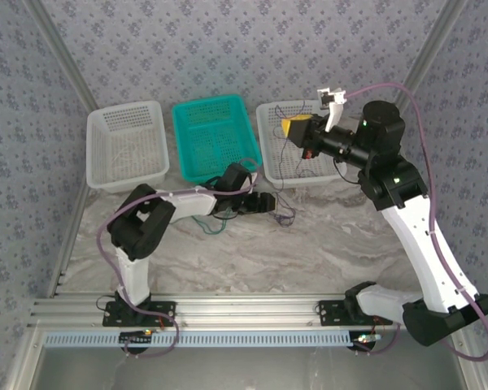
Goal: Untangle the cables
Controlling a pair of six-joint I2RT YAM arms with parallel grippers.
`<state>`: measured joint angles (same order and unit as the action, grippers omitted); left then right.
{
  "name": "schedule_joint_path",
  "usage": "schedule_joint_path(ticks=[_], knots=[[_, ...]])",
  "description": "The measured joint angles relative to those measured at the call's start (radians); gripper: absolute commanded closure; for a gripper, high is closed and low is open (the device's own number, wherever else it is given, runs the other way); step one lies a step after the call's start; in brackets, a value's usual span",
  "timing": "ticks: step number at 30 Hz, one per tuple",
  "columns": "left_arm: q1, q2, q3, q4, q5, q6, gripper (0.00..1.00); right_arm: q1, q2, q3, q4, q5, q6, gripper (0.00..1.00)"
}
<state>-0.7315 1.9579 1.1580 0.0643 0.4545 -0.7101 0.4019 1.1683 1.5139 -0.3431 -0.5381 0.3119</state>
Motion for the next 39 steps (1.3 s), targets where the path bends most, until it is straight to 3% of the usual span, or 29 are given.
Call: schedule_joint_path(ticks=[6,20,25,29,32,39], knots=[[-0.005,0.069,0.084,-0.008,0.033,-0.017,0.33,0.000,-0.009,-0.012,-0.005,0.008,-0.012,1.00],[-0.017,0.172,0.202,-0.122,0.035,0.009,1.00,0.000,-0.024,-0.031,-0.012,0.033,-0.026,1.00],[-0.017,0.165,0.191,-0.143,0.024,0.022,1.00,0.000,-0.040,-0.044,-0.014,0.061,-0.038,1.00],[-0.012,0.071,0.074,-0.142,-0.010,0.021,1.00,-0.017,-0.076,-0.072,-0.035,0.190,-0.040,1.00],[0.006,-0.051,-0.038,-0.150,-0.049,0.018,1.00,-0.105,-0.127,-0.106,-0.063,0.305,-0.032,1.00],[0.157,-0.383,-0.235,-0.224,-0.145,0.029,1.00,-0.486,-0.234,-0.163,-0.145,0.476,0.125,1.00]])
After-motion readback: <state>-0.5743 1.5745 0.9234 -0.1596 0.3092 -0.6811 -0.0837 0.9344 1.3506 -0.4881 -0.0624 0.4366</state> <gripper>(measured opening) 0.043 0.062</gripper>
